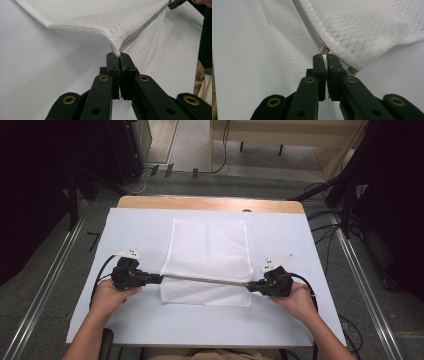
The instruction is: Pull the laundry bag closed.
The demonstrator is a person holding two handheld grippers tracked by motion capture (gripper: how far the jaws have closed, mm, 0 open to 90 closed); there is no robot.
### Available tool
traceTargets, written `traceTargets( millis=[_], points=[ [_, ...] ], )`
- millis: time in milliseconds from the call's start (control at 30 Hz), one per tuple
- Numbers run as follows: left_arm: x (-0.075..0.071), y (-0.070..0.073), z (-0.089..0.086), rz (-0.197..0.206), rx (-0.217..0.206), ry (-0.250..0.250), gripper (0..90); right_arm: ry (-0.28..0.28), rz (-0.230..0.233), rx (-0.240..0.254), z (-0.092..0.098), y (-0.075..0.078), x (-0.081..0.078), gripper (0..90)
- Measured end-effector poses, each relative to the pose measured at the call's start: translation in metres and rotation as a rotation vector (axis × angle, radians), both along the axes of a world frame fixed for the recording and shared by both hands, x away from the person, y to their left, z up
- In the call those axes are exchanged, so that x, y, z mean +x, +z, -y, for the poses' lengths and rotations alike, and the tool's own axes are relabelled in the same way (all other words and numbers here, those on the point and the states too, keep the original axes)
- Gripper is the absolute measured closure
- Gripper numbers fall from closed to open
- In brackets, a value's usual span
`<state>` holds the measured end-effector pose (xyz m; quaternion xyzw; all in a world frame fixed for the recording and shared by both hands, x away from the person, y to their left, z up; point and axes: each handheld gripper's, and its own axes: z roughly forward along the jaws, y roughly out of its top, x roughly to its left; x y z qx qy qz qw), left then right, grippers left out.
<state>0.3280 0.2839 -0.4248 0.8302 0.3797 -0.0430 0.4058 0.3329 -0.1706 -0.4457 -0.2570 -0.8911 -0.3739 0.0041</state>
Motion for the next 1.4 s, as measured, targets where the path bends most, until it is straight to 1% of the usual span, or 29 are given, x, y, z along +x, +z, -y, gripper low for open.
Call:
traceTargets(
  millis=[133,200,233,300,333,367,467,500,600,700,767,800,833,900,967,1100,1167,1200,1233,1300,1333,1400],
  points=[
    [0.000,0.000,0.000,-0.002,-0.001,-0.001,88.6,-0.006,0.007,0.007,0.000,0.001,0.001,88.4],
    [0.000,-0.001,0.000,-0.001,0.001,-0.007,88.6,-0.007,0.000,0.006,0.001,0.000,0.001,88.4],
    [0.000,-0.001,0.001,-0.001,0.003,-0.006,88.6,-0.006,0.002,0.007,0.001,0.000,0.002,88.4],
    [0.001,-0.001,0.001,-0.003,0.003,-0.001,88.5,-0.013,-0.009,0.011,0.001,0.000,0.002,88.3],
    [0.001,-0.002,0.001,-0.013,0.004,-0.001,88.4,-0.013,-0.013,0.013,0.001,0.000,0.002,88.3],
    [0.001,-0.003,0.001,-0.022,0.009,-0.010,88.1,-0.014,-0.018,0.013,0.001,-0.001,0.002,88.2],
    [0.001,-0.005,0.004,-0.031,0.033,-0.020,87.2,-0.012,-0.043,0.012,0.001,-0.004,0.003,88.1],
    [0.001,-0.006,0.004,-0.032,0.046,-0.014,87.0,-0.010,-0.054,0.005,0.000,-0.005,0.003,88.0],
    [0.002,-0.007,0.005,-0.033,0.058,-0.010,86.4,-0.016,-0.055,-0.002,-0.001,-0.008,0.003,87.8],
    [0.004,-0.009,0.006,-0.041,0.065,-0.001,85.9,-0.029,-0.055,0.004,-0.003,-0.009,0.006,87.7],
    [0.005,-0.010,0.006,-0.050,0.070,0.008,85.5,-0.041,-0.066,0.005,-0.004,-0.011,0.009,87.6],
    [0.005,-0.011,0.006,-0.054,0.072,0.003,85.4,-0.041,-0.077,0.005,-0.005,-0.011,0.010,87.5],
    [0.006,-0.012,0.006,-0.051,0.074,0.003,84.9,-0.040,-0.076,0.003,-0.005,-0.012,0.011,87.5],
    [0.006,-0.013,0.006,-0.058,0.081,0.003,84.3,-0.040,-0.081,0.001,-0.005,-0.013,0.010,87.4],
    [0.007,-0.014,0.006,-0.061,0.084,0.006,83.2,-0.043,-0.073,0.000,-0.006,-0.013,0.011,87.3],
    [0.008,-0.016,0.007,-0.060,0.104,0.000,82.9,-0.056,-0.064,-0.014,-0.009,-0.017,0.013,87.3],
    [0.009,-0.018,0.007,-0.078,0.109,-0.005,83.8,-0.060,-0.072,-0.022,-0.011,-0.019,0.014,87.3],
    [0.008,-0.019,0.008,-0.079,0.113,-0.006,84.0,-0.062,-0.079,-0.022,-0.011,-0.020,0.013,87.3],
    [0.008,-0.019,0.008,-0.080,0.124,-0.013,84.1,-0.061,-0.083,-0.022,-0.012,-0.020,0.013,87.3],
    [0.007,-0.019,0.009,-0.073,0.127,-0.019,84.0,-0.050,-0.083,-0.025,-0.011,-0.020,0.011,87.2],
    [0.006,-0.019,0.008,-0.065,0.127,-0.022,83.6,-0.051,-0.086,-0.027,-0.011,-0.020,0.010,87.2],
    [0.006,-0.017,0.007,-0.045,0.113,-0.020,81.5,-0.049,-0.077,-0.025,-0.010,-0.019,0.009,87.0]
  ],
)
